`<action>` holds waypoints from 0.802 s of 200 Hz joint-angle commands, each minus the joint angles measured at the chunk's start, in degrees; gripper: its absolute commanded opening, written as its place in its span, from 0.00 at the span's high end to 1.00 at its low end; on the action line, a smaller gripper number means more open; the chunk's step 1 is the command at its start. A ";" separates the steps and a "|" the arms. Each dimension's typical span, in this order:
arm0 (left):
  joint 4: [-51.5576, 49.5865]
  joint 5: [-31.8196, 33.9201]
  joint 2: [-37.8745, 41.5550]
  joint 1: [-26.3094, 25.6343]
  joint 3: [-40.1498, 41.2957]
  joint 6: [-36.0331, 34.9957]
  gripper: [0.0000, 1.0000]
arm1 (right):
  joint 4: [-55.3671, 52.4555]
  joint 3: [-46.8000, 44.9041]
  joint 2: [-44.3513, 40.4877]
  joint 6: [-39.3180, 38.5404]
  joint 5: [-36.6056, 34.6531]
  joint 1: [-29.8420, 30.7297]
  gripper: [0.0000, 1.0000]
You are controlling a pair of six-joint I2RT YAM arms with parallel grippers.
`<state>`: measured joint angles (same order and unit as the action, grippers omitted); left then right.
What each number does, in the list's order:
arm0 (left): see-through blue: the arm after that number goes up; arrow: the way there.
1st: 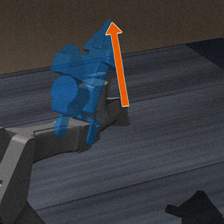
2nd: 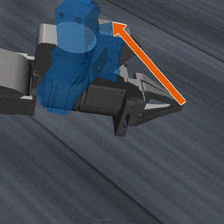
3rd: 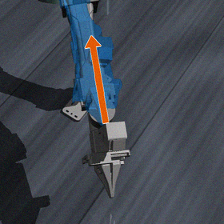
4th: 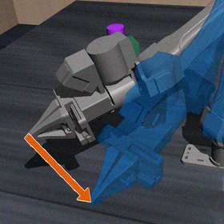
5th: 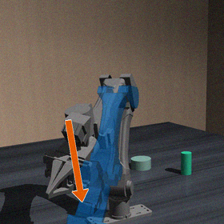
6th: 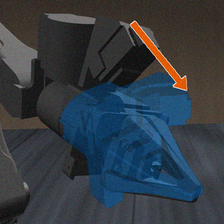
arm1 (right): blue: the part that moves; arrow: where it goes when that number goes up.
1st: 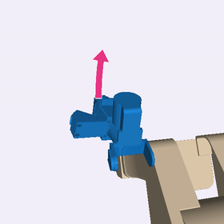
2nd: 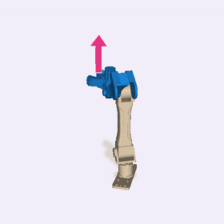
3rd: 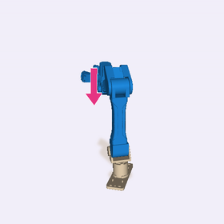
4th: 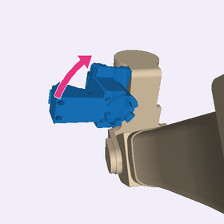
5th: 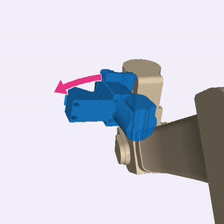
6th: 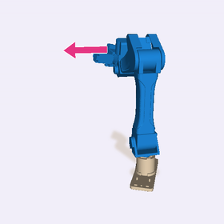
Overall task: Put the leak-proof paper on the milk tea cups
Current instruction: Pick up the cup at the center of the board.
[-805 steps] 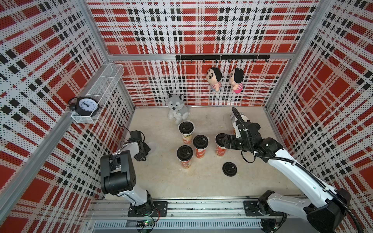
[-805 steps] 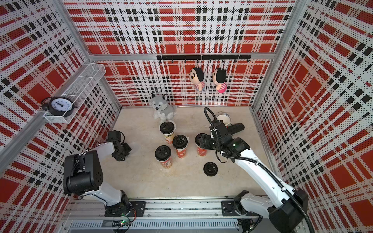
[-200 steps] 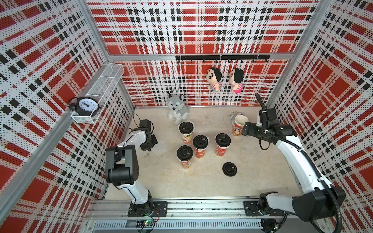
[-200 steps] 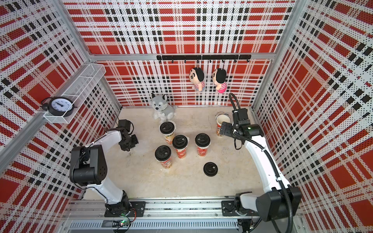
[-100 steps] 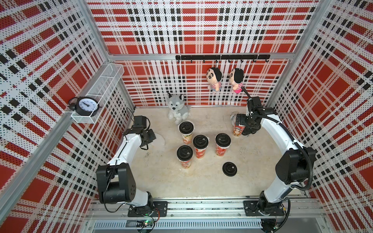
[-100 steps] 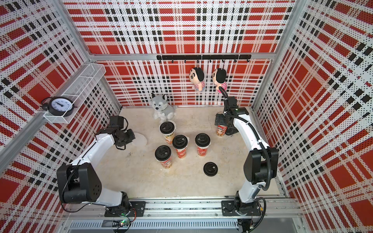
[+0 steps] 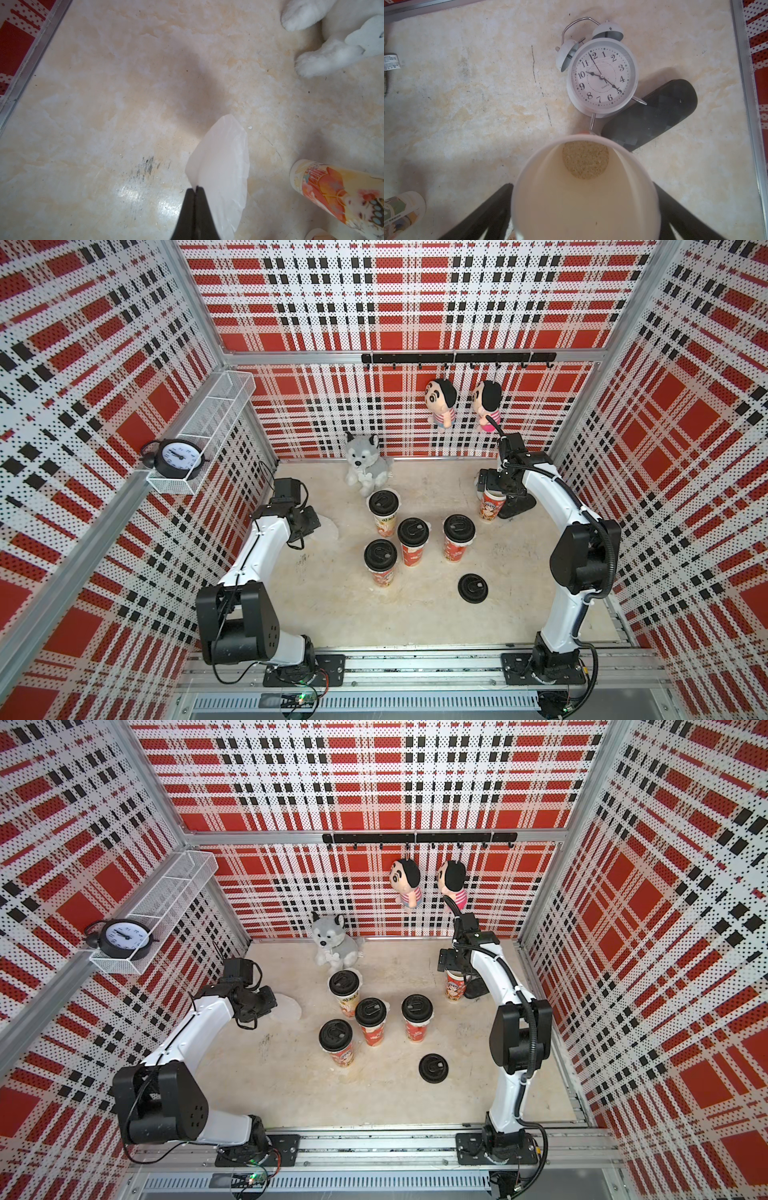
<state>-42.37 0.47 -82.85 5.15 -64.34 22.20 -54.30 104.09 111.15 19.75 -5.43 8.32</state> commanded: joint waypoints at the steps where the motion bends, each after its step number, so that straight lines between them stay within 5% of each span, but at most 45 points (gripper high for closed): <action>1: -0.87 0.67 1.64 0.10 -1.69 -0.75 1.00 | -0.97 1.42 1.33 -0.76 -0.72 -0.32 0.03; 93: -1.33 0.39 2.81 1.17 -0.98 -2.68 1.00 | -1.04 0.10 -0.57 0.33 -0.18 -0.38 0.17; 160: -2.97 -1.47 5.89 2.08 -1.69 -4.26 1.00 | -1.67 -14.50 -19.70 2.76 -0.02 -0.23 0.19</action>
<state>-43.90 0.23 -79.11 6.74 -64.34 19.42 -54.78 93.86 101.36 21.10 -5.19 8.29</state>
